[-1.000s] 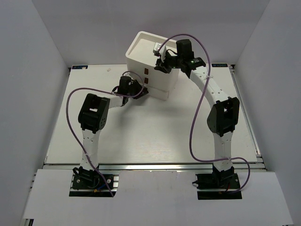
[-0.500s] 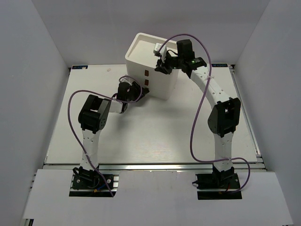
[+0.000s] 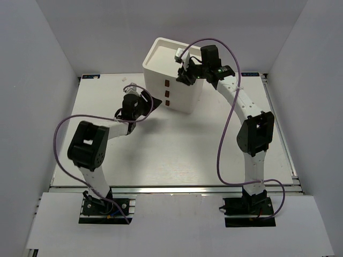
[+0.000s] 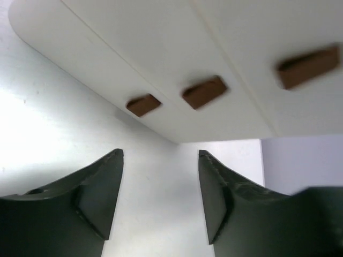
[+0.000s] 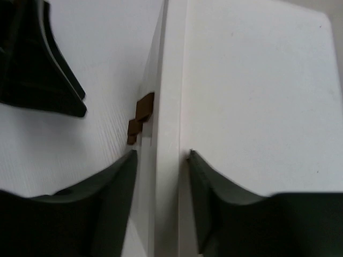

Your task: Sort the legos into containers by color

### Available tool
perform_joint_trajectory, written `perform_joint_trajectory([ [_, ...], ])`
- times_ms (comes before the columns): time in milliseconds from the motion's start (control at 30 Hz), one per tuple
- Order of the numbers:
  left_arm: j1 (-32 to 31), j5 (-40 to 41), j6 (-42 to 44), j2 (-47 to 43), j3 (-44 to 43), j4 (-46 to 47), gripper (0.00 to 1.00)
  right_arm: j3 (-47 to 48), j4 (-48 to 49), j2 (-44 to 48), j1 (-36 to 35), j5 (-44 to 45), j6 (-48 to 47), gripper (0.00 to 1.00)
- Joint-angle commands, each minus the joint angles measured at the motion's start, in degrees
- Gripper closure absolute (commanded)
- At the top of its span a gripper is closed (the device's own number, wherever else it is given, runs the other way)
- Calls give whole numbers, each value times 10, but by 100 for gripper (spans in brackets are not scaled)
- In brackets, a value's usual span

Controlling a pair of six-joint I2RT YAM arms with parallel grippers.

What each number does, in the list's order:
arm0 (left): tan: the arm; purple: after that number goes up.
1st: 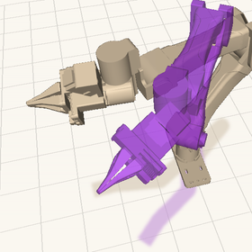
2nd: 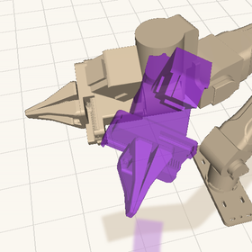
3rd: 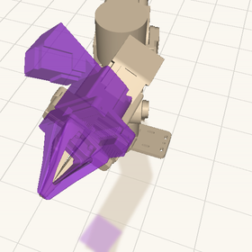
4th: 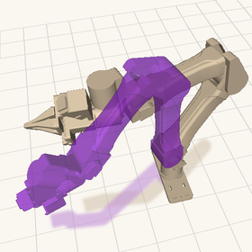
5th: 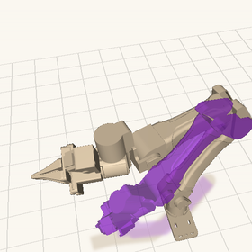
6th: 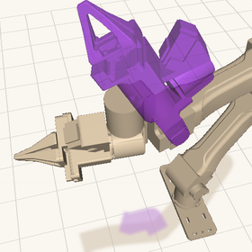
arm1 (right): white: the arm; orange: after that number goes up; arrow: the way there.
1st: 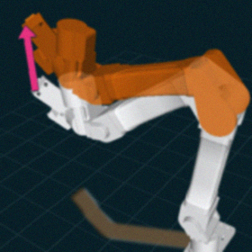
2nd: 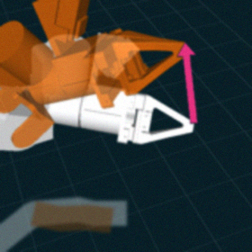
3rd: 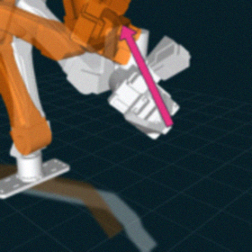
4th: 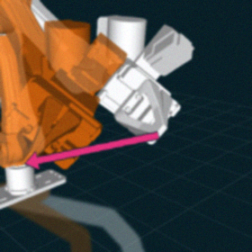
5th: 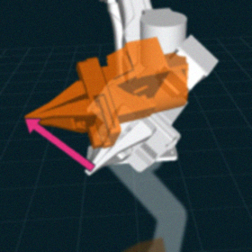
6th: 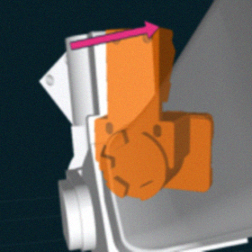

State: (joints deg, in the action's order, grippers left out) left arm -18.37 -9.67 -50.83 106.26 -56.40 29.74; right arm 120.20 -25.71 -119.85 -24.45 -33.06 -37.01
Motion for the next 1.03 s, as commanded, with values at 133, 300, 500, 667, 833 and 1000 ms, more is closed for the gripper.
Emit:
perform_joint_trajectory([
  [133, 1, 37, 82, -188, 86, -96, 20, -5, -85, 18, -2, 21, 23, 11],
  [300, 1, 53, 133, -327, 122, -172, 2, 2, -51, 58, -3, 3, 27, 11],
  [500, 1, 69, 192, -441, 121, -245, 2, -120, 107, 188, -7, 41, 124, 11],
  [667, 1, 84, 223, -518, 106, -294, 2, -166, 19, 253, -20, 87, 148, 11],
  [833, 1, 86, 234, -547, 103, -334, 2, -228, -4, 294, -24, 154, 178, 11],
  [1000, 1, 68, 229, -567, 117, -333, 2, -328, 29, 344, -24, 152, 186, 10],
])
